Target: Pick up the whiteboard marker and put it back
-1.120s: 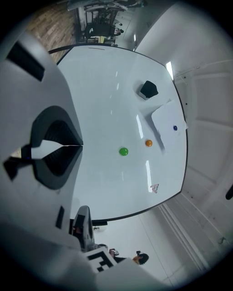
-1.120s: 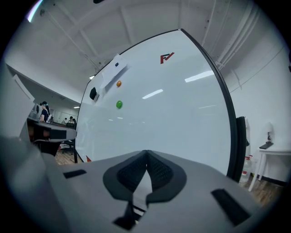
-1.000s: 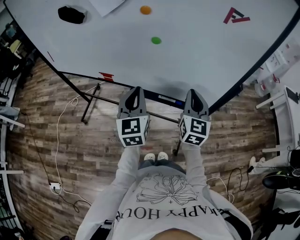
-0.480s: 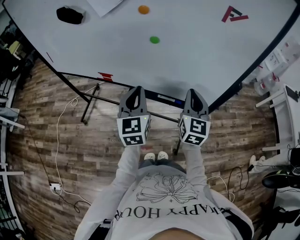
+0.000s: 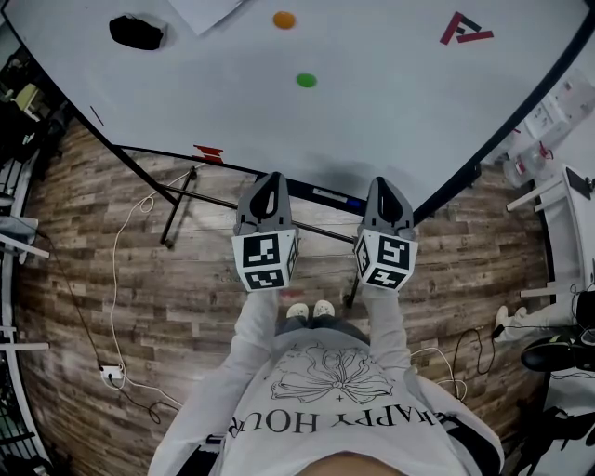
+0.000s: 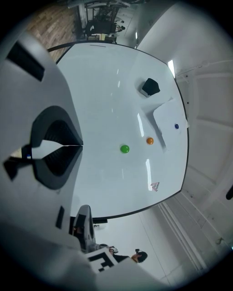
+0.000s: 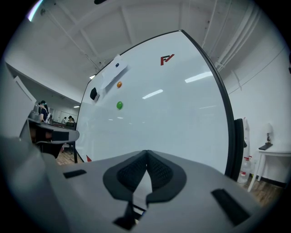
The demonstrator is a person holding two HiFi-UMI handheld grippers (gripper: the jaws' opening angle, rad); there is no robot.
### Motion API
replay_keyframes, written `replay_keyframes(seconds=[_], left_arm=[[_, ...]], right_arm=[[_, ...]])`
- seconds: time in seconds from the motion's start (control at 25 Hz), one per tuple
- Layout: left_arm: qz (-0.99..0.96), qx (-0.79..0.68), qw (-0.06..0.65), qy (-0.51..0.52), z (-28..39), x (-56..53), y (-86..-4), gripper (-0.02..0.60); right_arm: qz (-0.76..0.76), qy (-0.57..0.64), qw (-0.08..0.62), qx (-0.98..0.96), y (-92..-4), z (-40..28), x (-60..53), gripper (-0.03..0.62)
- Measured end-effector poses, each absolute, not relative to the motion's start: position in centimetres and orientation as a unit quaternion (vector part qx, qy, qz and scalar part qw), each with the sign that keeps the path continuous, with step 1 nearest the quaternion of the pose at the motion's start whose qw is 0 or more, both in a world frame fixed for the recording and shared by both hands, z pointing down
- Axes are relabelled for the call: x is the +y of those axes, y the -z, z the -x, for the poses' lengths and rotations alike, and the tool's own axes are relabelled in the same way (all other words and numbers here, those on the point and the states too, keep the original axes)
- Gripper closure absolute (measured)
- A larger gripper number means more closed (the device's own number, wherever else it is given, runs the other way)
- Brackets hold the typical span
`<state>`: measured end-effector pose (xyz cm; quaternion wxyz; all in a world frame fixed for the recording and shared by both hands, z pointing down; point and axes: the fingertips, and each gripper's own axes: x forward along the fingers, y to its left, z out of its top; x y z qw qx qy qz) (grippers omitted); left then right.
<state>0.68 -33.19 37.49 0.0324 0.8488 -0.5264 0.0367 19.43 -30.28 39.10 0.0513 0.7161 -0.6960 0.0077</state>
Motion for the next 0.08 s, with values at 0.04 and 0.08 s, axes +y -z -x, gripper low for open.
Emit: replay_keyframes(seconds=[0.04, 0.08], left_arm=[[-0.849, -0.527, 0.033, -0.037, -0.7, -33.25, -37.6, 0.575], [-0.849, -0.527, 0.034, -0.037, -0.72, -33.31, -37.71, 0.575]], right_arm=[[-0.716, -0.008, 0.052, -0.696, -39.17, -19.47, -30.31, 0.591], [-0.717, -0.007, 0.052, -0.695, -39.25, -19.51, -30.34, 0.591]])
